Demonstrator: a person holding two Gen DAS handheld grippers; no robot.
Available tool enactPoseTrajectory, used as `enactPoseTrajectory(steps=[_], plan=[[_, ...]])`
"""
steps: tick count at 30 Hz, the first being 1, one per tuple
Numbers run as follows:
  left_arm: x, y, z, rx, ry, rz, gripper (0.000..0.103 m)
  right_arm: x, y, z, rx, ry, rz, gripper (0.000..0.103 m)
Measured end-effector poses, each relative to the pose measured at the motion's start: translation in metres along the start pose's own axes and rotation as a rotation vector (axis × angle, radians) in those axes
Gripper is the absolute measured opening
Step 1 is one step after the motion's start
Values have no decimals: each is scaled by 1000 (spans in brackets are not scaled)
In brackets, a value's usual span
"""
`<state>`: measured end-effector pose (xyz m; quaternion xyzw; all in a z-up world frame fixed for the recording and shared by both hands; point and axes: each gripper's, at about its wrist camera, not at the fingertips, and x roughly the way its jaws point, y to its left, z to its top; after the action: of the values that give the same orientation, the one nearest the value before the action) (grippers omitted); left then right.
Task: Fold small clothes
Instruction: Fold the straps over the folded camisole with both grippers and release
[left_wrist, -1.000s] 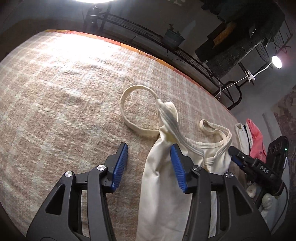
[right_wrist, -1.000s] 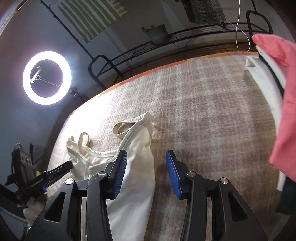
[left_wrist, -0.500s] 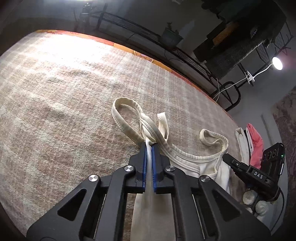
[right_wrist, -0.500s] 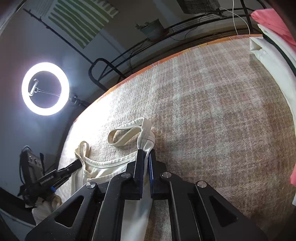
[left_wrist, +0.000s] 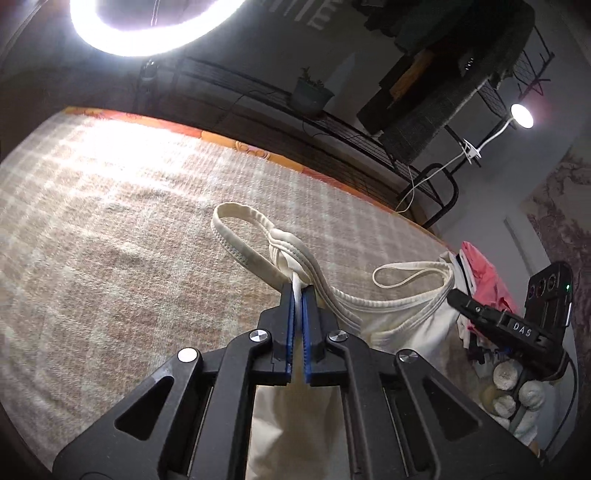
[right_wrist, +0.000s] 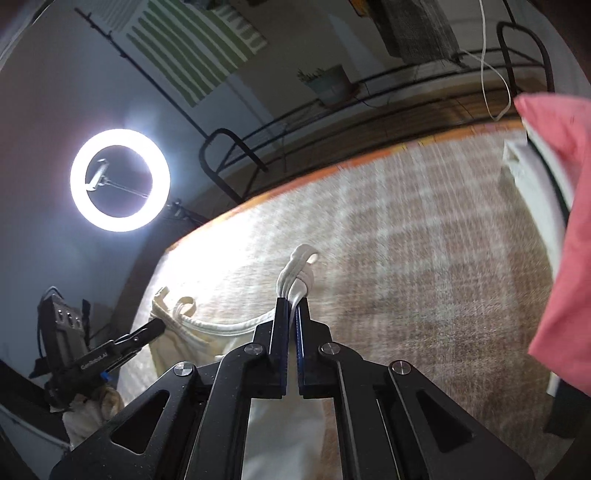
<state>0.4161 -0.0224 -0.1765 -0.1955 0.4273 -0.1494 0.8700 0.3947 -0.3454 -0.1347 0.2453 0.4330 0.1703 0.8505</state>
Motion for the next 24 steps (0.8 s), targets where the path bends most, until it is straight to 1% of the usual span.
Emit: enactPoseTrajectory(steps=[8, 10, 13, 19, 21, 24], plan=[[-60, -22, -15, 77, -29, -7, 1, -46, 36, -7, -81, -23, -15, 2], [-75, -27, -23, 92, -33, -5, 1, -57, 45, -12, -108, -25, -22, 2], [-94, -32, -37, 114, -38, 0, 1, -78, 55, -29, -150, -26, -37, 2], [-126, -28, -83, 142, -20, 8, 1, -107, 65, -70, -156, -8, -61, 2], [-131, -26, -100, 146, -6, 11, 1, -114, 72, -79, -173, -4, -69, 2], [-136, -23, -127, 160, 21, 20, 1, -122, 81, -103, -200, 5, -90, 2]])
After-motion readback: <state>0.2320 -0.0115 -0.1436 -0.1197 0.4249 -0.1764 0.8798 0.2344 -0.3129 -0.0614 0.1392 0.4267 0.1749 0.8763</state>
